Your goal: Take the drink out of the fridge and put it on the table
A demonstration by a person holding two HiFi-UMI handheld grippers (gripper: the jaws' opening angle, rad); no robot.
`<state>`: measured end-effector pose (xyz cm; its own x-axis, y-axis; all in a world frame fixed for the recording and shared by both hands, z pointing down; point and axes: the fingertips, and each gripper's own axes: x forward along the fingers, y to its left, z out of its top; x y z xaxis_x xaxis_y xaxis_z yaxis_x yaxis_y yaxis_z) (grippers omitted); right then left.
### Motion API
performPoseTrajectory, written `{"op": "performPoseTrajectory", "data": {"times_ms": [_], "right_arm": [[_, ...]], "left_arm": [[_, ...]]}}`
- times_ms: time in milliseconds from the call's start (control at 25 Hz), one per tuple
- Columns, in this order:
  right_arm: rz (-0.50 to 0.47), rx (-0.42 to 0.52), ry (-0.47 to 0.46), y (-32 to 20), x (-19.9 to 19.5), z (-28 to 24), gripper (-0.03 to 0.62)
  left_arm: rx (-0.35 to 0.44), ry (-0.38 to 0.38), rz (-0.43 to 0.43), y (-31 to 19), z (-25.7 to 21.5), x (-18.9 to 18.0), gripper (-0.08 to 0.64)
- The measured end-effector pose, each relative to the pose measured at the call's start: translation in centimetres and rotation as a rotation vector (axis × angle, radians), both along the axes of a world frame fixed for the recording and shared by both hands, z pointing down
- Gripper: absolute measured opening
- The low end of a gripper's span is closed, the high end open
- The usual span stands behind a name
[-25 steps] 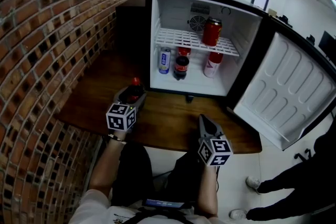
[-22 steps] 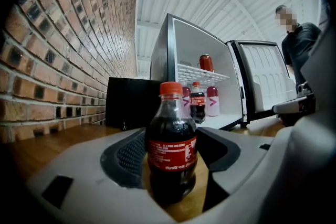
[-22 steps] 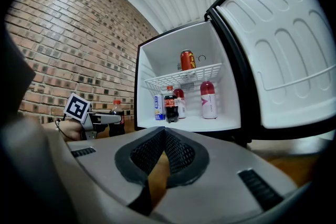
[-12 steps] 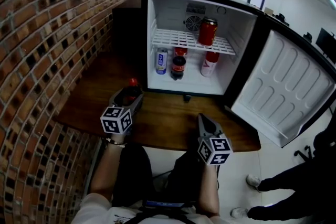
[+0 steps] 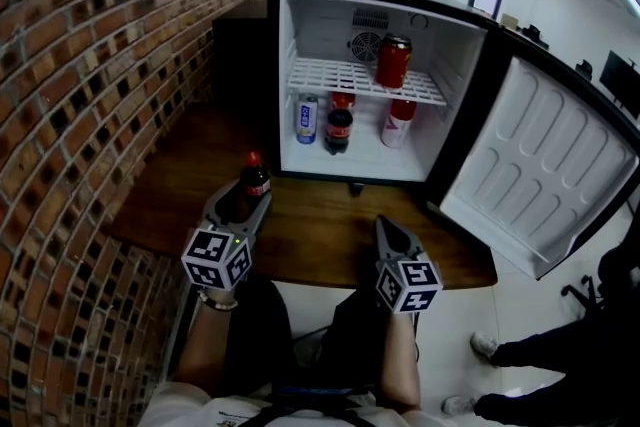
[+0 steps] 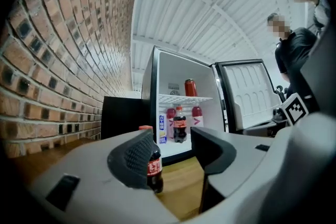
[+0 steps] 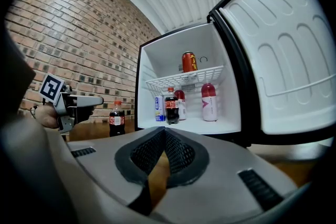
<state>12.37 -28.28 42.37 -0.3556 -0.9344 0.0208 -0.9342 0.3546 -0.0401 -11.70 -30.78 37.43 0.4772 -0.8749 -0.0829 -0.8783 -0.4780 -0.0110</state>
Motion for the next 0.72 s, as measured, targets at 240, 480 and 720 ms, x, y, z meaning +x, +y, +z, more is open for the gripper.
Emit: {"op": "performPoseTrajectory", "data": {"times_ms": [240, 480, 720], "right_arm": [[0.001, 0.001, 0.006, 0.2, -0.1, -0.1, 0.020], [0.007, -0.012, 0.002, 0.4, 0.4, 0.3, 0.020], [0.006, -0.012, 0.006, 0.7, 0.5, 0.3, 0.020]], "left_arm": [[-0.042, -0.066, 0.067, 0.8, 2.5, 3.7, 0.044], [-0.115, -0.063, 0.130, 0.9, 5.0, 7.1, 0.002], [-0.109, -0.082, 0.150, 1.3, 4.9, 8.8, 0.002]]}}
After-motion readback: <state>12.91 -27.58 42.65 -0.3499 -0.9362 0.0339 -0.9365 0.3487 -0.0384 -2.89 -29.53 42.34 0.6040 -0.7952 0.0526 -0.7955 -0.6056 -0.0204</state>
